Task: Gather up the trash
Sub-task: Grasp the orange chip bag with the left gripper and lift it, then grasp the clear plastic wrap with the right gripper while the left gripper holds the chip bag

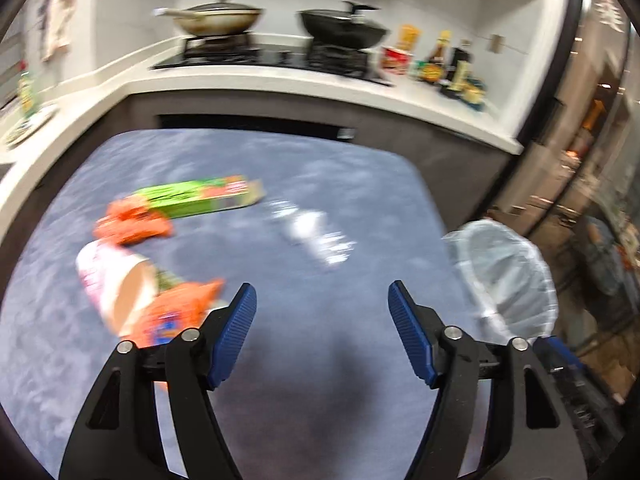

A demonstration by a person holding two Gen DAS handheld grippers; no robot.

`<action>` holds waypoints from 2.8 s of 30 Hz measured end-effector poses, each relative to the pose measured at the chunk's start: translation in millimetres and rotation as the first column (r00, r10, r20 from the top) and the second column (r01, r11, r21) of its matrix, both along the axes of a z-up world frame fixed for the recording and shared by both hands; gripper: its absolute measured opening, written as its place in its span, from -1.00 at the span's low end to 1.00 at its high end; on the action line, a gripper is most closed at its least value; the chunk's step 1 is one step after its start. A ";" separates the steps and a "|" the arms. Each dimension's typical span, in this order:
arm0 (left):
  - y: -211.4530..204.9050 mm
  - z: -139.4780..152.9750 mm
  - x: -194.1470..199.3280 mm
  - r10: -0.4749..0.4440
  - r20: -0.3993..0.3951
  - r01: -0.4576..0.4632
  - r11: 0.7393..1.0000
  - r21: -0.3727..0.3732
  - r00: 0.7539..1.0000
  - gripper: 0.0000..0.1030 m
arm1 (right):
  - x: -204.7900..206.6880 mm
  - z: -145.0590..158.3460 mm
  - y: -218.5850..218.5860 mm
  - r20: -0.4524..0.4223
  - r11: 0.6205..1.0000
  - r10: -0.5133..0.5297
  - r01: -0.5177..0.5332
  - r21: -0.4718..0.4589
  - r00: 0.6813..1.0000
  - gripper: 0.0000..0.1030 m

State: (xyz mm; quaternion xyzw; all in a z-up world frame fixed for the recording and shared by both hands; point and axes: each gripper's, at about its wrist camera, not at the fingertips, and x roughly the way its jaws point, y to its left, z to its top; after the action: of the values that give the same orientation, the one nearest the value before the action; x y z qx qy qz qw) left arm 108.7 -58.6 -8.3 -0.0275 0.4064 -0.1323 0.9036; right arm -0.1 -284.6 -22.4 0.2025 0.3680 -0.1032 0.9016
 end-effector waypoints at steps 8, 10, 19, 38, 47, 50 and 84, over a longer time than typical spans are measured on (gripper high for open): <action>69.3 -29.8 1.8 0.147 -0.010 -0.145 0.985 0.094 0.989 0.66 | 5.2 -2.9 46.8 -0.021 0.998 0.069 -0.069 -0.006 0.997 -0.20; 78.8 -39.3 3.2 0.163 -0.029 -0.159 0.982 0.096 0.986 0.70 | 6.6 -4.7 53.3 -0.029 0.997 0.078 -0.078 -0.007 0.997 -0.19; 94.4 -68.0 15.0 0.186 -0.114 -0.178 0.981 0.074 0.976 0.80 | 23.6 -12.8 83.8 -0.064 0.992 0.127 -0.128 -0.011 0.990 -0.18; 98.5 -70.4 13.6 0.061 -0.186 -0.074 0.995 -0.063 0.981 -0.18 | 66.6 -29.4 104.3 -0.099 0.982 0.186 -0.189 -0.015 0.978 -0.18; 106.0 -60.9 9.1 0.039 -0.176 -0.052 0.996 -0.070 0.984 -0.20 | 126.5 -31.9 105.3 -0.054 0.977 0.212 -0.212 0.013 0.976 -0.18; 105.9 -57.1 9.6 0.030 -0.169 -0.041 0.997 -0.062 0.985 -0.20 | 148.1 -38.2 106.0 -0.051 0.977 0.214 -0.214 0.013 0.975 -0.18; 21.2 -12.5 -12.6 -0.133 -0.077 0.126 0.988 -0.084 0.988 -0.20 | 14.0 -8.1 21.0 -0.007 0.998 0.049 -0.049 0.028 0.999 -0.92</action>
State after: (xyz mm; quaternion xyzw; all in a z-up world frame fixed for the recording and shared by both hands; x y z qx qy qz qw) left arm 96.2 -37.4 -20.8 -0.0422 0.4386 -0.2055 0.8738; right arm 13.9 -263.7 -30.5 0.2055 0.3775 -0.0768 0.8996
